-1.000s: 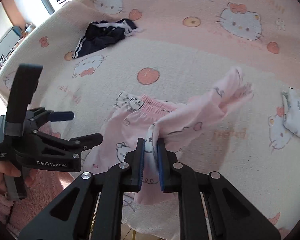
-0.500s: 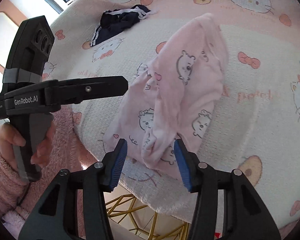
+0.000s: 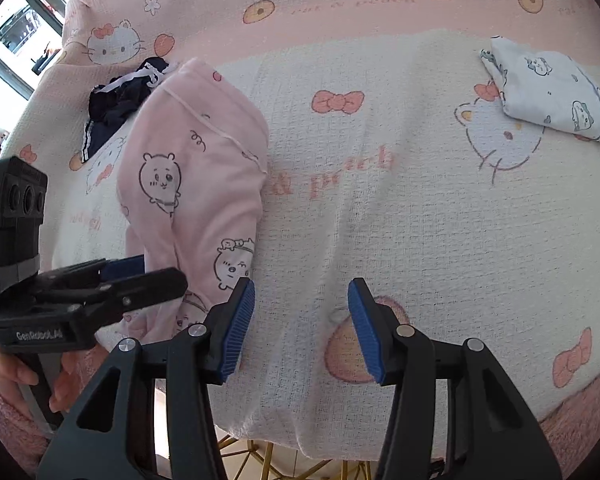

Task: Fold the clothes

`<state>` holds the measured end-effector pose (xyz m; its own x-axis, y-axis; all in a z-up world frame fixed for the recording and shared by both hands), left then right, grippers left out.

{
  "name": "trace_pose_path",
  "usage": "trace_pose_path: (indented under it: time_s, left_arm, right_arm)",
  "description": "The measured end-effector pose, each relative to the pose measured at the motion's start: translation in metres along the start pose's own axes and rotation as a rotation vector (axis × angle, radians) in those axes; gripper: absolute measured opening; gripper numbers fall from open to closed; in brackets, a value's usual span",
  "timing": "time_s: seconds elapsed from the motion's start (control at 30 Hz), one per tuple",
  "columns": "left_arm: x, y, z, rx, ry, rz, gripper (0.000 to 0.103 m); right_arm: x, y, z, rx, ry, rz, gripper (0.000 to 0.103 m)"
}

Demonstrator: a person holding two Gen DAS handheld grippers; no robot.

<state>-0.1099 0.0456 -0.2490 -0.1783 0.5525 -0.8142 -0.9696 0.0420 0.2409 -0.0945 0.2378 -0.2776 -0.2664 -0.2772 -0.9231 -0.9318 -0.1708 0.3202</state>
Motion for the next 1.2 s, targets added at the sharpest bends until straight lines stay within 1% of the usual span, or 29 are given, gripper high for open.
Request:
trace_pose_path:
  time_s: [0.03,0.1,0.13,0.23,0.3,0.37,0.47,0.57,0.6,0.63,0.73,0.77,0.8,0.83,0.9,0.97,1.03,1.1,1.13,1.2]
  left_arm:
    - [0.004,0.002,0.000,0.002,0.019,-0.013,0.019]
    - [0.008,0.004,-0.001,-0.001,0.073,-0.041,0.018]
    - [0.006,0.004,0.000,0.001,0.076,-0.037,0.017]
    - [-0.018,0.005,0.005,0.018,0.070,0.012,0.015]
    - [-0.038,0.005,0.005,0.028,0.083,0.043,0.015]
    - [-0.052,0.003,-0.002,0.018,0.100,0.045,0.015]
    - [-0.050,-0.003,-0.029,-0.042,0.152,-0.006,0.014]
    - [-0.042,-0.012,-0.054,-0.092,0.148,-0.040,0.014]
    - [-0.037,-0.015,-0.062,-0.103,0.133,-0.068,0.015]
    - [-0.032,-0.017,-0.070,-0.120,0.134,-0.089,0.018]
    - [-0.033,-0.016,-0.083,-0.133,0.077,-0.117,0.019]
    - [-0.038,-0.014,-0.083,-0.115,0.093,-0.115,0.022]
    - [-0.044,-0.012,-0.083,-0.077,0.145,-0.117,0.035]
    - [-0.049,-0.011,-0.083,-0.033,0.206,-0.121,0.052]
    - [-0.061,-0.010,-0.083,0.014,0.267,-0.130,0.054]
    - [-0.077,-0.009,-0.081,0.033,0.294,-0.080,0.054]
    - [-0.087,-0.009,-0.074,0.051,0.267,-0.029,0.054]
    - [-0.082,-0.013,-0.063,0.095,0.234,-0.016,0.054]
    - [-0.076,-0.016,-0.058,0.121,0.232,-0.028,0.054]
    - [-0.053,-0.025,-0.059,0.148,0.293,-0.114,0.054]
  right_arm:
    - [0.003,-0.002,-0.002,-0.003,-0.006,-0.010,0.050]
    - [0.007,-0.007,-0.005,-0.011,0.003,-0.026,0.050]
    - [0.007,-0.008,-0.007,-0.015,0.007,-0.029,0.050]
    - [0.005,-0.005,-0.013,-0.033,0.010,-0.025,0.050]
    - [0.001,0.000,-0.019,-0.055,0.022,-0.013,0.050]
    - [-0.001,0.008,-0.030,-0.087,0.030,0.004,0.050]
    - [0.004,0.019,-0.056,-0.164,-0.004,0.019,0.050]
    - [0.015,0.026,-0.085,-0.243,-0.024,0.027,0.050]
    - [0.021,0.027,-0.093,-0.261,-0.020,0.015,0.050]
    - [0.031,0.025,-0.097,-0.271,-0.017,-0.011,0.050]
    - [0.055,0.018,-0.096,-0.293,-0.066,-0.063,0.050]
    - [0.056,0.017,-0.092,-0.275,-0.060,-0.062,0.051]
    - [0.056,0.017,-0.088,-0.253,-0.048,-0.062,0.051]
    - [0.054,0.017,-0.083,-0.230,-0.032,-0.064,0.052]
    - [0.049,0.018,-0.076,-0.199,-0.016,-0.062,0.052]
    - [0.043,0.020,-0.073,-0.192,-0.009,-0.052,0.052]
    - [0.033,0.021,-0.074,-0.188,0.015,-0.034,0.052]
    - [0.029,0.019,-0.079,-0.199,0.047,-0.032,0.052]
    - [0.030,0.015,-0.083,-0.220,0.047,-0.042,0.052]
    - [0.037,0.004,-0.091,-0.277,0.015,-0.065,0.052]
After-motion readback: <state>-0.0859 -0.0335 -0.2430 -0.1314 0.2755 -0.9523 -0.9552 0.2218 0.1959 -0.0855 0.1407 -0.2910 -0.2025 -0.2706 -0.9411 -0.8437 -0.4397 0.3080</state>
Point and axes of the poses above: each gripper's, at about its wrist camera, not at the fingertips, and x roughly the way its jaws point, z to its right, y to its top, the point moved 3 cm from there along x, roughly the way its jaws point, and after that the axes turned 4 degrees about -y, right-handed, at the moved point
